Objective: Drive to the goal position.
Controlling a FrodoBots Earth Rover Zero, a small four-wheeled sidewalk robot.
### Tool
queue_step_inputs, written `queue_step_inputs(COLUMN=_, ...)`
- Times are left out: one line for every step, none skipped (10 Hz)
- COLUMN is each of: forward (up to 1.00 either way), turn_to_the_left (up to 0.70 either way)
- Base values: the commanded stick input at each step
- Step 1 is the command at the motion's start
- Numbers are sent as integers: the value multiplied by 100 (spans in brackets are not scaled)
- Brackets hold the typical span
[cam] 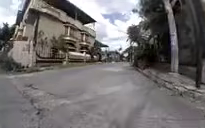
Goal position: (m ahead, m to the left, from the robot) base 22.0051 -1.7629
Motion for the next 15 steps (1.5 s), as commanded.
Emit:
queue_step_inputs(forward=100, turn_to_the_left=-12)
queue_step_inputs(forward=100, turn_to_the_left=-37)
queue_step_inputs(forward=100, turn_to_the_left=-39)
queue_step_inputs(forward=100, turn_to_the_left=-40)
queue_step_inputs(forward=100, turn_to_the_left=-40)
queue_step_inputs(forward=100, turn_to_the_left=-33)
queue_step_inputs(forward=100, turn_to_the_left=-16)
queue_step_inputs(forward=100, turn_to_the_left=-3)
queue_step_inputs(forward=100, turn_to_the_left=-1)
queue_step_inputs(forward=100, turn_to_the_left=0)
queue_step_inputs(forward=100, turn_to_the_left=0)
queue_step_inputs(forward=100, turn_to_the_left=0)
queue_step_inputs(forward=100, turn_to_the_left=0)
queue_step_inputs(forward=100, turn_to_the_left=0)
queue_step_inputs(forward=100, turn_to_the_left=0)
